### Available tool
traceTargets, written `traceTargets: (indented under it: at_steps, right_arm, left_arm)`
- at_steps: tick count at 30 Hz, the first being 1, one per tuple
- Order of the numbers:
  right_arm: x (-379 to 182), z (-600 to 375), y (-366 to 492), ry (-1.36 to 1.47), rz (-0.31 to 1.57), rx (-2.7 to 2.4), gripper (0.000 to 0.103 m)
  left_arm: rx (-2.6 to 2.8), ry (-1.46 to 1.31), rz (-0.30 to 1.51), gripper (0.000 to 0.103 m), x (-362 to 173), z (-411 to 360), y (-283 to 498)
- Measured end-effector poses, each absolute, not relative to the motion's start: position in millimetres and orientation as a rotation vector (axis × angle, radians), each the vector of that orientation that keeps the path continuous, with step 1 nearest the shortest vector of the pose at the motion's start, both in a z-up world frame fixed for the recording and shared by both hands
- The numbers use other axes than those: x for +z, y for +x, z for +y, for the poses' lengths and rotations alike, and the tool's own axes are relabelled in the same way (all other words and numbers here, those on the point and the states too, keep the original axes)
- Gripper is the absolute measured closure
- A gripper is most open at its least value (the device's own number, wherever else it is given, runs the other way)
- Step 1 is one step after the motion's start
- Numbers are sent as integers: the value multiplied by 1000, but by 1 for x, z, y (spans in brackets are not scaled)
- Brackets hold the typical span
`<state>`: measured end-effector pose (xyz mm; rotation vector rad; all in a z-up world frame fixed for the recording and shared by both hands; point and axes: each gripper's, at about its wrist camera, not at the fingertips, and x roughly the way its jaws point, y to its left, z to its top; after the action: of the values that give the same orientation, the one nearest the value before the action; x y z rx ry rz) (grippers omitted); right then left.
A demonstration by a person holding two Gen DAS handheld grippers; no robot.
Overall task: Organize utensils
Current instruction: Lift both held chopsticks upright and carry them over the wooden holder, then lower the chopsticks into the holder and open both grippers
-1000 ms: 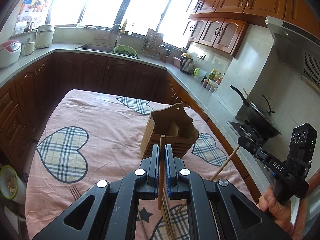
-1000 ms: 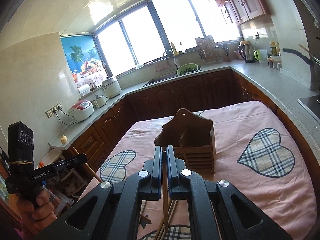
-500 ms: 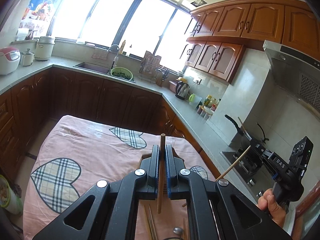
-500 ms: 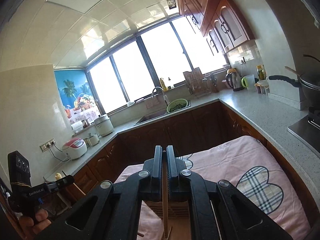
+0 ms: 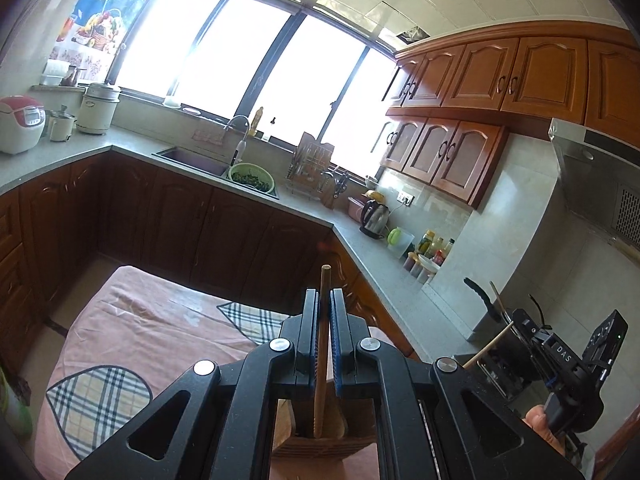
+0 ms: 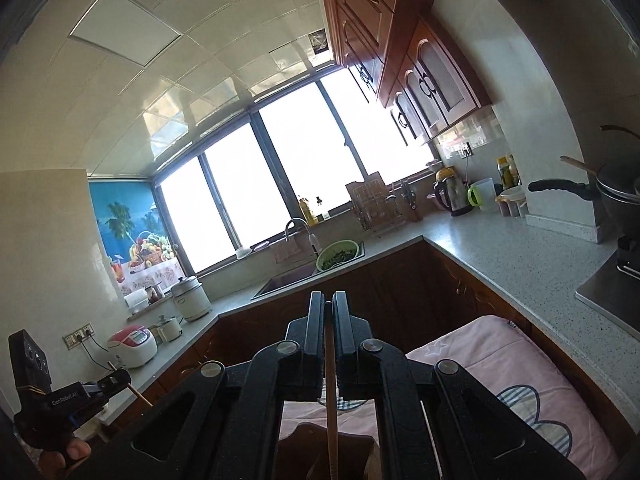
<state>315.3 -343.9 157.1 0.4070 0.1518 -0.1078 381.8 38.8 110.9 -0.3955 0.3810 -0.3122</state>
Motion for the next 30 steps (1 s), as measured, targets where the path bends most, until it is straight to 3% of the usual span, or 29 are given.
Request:
traceTargets:
  at_steps: [14,30]
  right_arm:
    - [60,-360,360,514,223,-121,99]
    - [34,-360,369,533,259,-128,98]
  left_arm:
    - [-265,-479,436,99,9,4,478]
    - [-267,-413,491,99,-8,-32,510]
